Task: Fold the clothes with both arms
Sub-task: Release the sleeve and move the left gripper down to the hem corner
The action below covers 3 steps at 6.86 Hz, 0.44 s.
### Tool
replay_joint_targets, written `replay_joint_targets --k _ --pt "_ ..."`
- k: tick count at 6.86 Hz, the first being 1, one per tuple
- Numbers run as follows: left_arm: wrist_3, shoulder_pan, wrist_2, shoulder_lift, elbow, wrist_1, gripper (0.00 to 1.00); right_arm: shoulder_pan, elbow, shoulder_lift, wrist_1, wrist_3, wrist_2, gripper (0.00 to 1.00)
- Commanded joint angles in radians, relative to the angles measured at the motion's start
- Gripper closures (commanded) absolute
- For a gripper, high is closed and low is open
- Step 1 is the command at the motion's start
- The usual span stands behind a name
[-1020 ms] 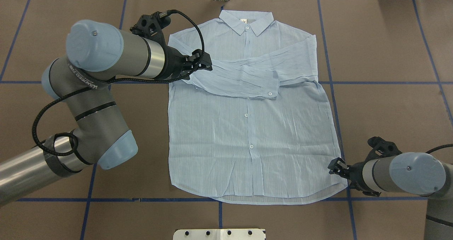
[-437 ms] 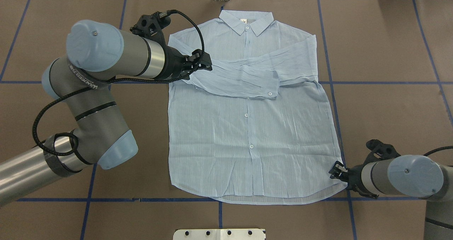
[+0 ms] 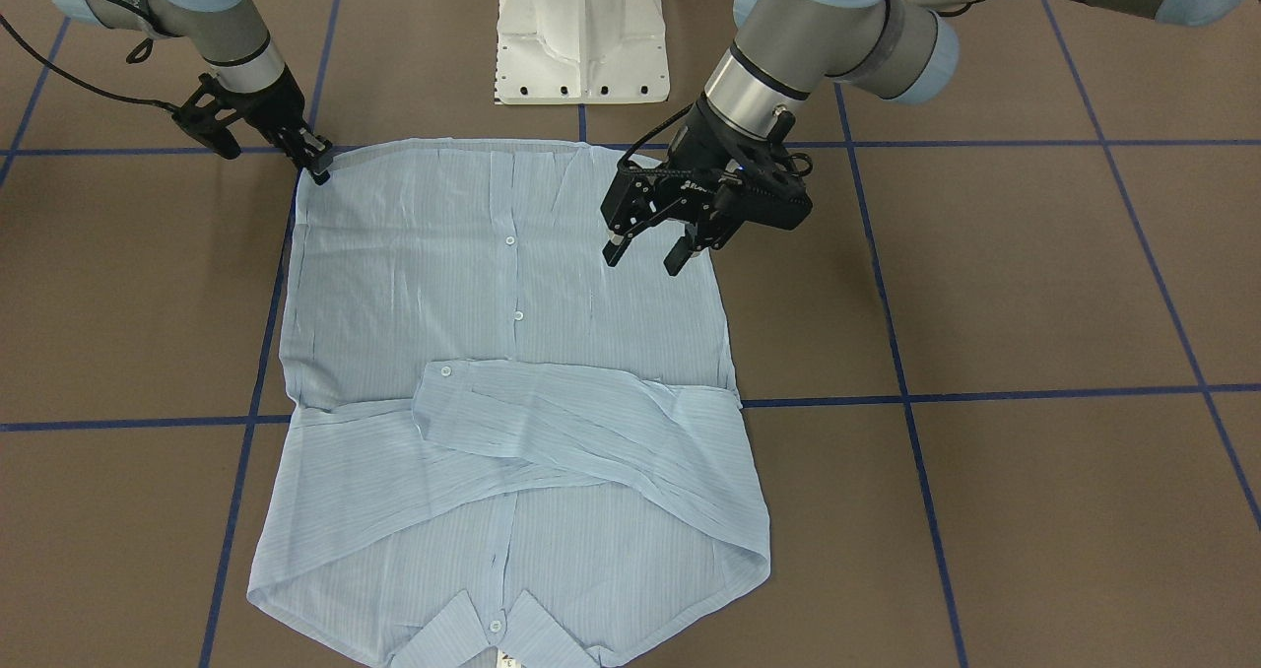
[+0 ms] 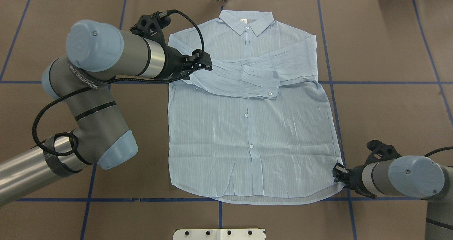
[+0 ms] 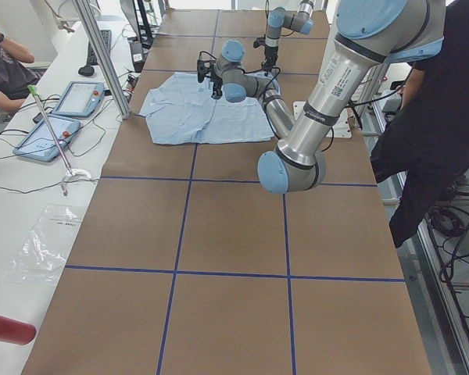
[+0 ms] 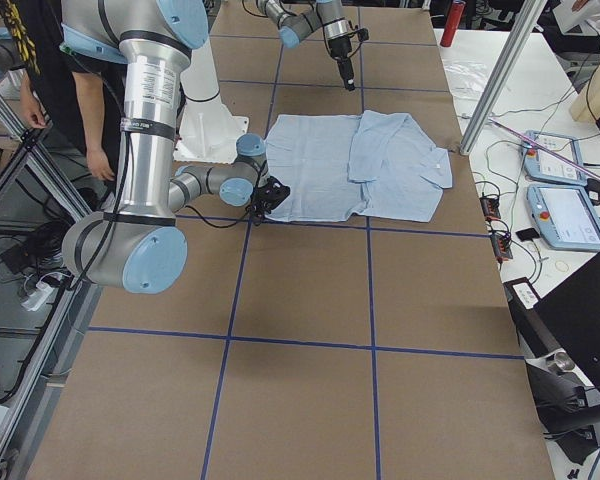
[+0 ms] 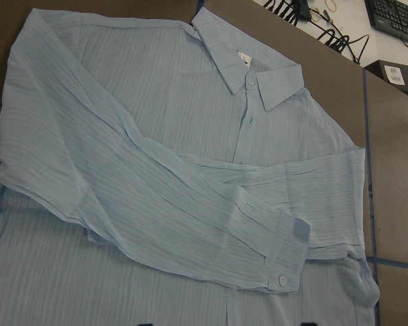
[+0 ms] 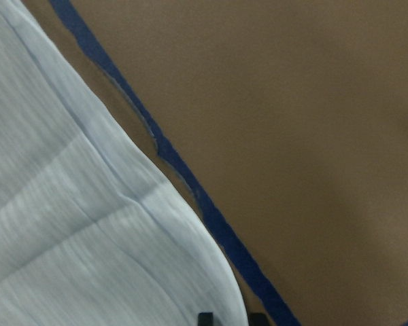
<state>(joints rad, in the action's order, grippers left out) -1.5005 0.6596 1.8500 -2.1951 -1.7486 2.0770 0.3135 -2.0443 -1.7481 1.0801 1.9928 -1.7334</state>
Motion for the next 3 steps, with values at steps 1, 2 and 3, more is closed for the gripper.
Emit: replay_joint_targets --k 1,2,3 --pt "-0.003 0.000 0.000 0.000 0.000 0.000 0.22 0.004 -0.013 -0.002 0.000 -0.003 0.000 1.00" --pt "-0.004 0.000 0.000 0.005 0.004 -0.002 0.22 0.001 -0.014 -0.002 0.000 -0.003 0.000 1.00" --pt "-0.004 0.000 0.002 0.041 -0.011 -0.002 0.22 -0.001 -0.031 -0.001 0.000 -0.003 -0.003 1.00"
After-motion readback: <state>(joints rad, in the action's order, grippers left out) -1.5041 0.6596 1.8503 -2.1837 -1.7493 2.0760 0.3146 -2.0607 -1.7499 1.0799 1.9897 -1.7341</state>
